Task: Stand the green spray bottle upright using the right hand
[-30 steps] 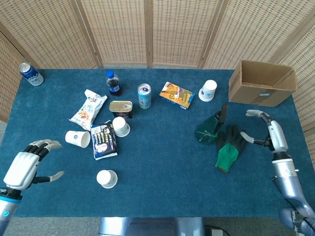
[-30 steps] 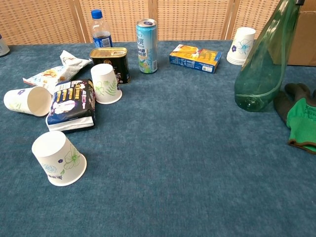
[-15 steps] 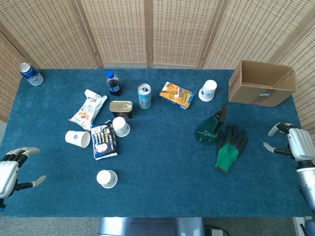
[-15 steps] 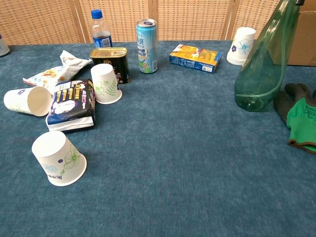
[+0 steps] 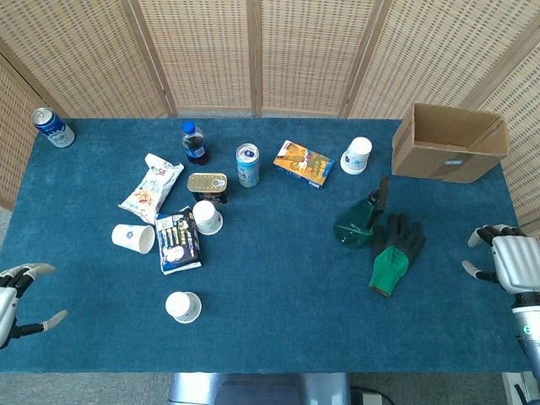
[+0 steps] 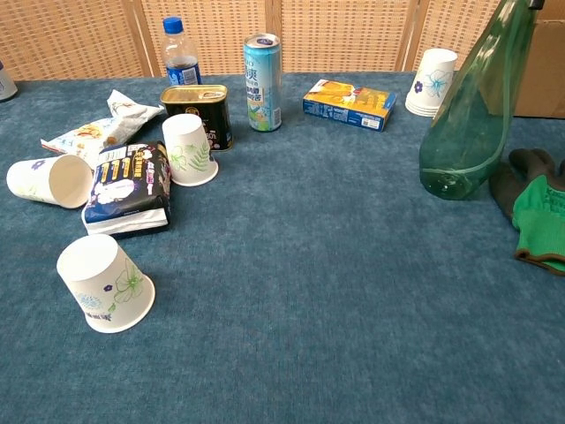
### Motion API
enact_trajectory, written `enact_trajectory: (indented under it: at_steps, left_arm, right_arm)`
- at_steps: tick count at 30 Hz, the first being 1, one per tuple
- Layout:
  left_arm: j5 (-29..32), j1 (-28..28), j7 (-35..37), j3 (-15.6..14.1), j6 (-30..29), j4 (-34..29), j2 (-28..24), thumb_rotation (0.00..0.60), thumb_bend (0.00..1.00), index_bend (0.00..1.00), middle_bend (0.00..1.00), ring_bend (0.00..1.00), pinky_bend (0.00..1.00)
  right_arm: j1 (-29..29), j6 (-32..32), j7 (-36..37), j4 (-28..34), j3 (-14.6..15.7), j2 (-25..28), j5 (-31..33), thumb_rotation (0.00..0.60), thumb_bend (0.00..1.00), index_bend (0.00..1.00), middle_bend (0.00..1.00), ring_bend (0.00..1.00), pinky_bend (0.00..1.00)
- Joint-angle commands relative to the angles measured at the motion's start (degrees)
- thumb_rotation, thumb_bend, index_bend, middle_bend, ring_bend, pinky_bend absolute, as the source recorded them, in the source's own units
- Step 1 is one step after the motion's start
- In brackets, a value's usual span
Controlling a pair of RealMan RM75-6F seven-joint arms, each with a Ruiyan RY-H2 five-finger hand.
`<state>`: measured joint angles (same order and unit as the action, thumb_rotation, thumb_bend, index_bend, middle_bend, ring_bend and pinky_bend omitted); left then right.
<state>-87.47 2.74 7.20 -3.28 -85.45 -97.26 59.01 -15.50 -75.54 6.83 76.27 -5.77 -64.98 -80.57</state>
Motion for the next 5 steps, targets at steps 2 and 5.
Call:
enact_trajectory:
  at_steps: [2,5]
  left_arm:
    - [0.0,0.0,0.0,0.2,0.1,-0.1,-0.2,0.491,0.18,0.28,0.29,0.24,0.22]
    - [0.1,0.1,-0.5,0.4,0.3,-0.3,-0.3,0.490,0.18,0.28,0.29,0.24,0.22]
  right_arm:
    - [0.3,0.2,-0.6,0.5,0.0,0.1,0.3,0.600,0.23,0.50,0.50,0.37,0.40]
    - [0.5,0.5,-0.4,0.6,0.1,0.1,0.3,0.600,0.23,0.50,0.50,0.36,0.40]
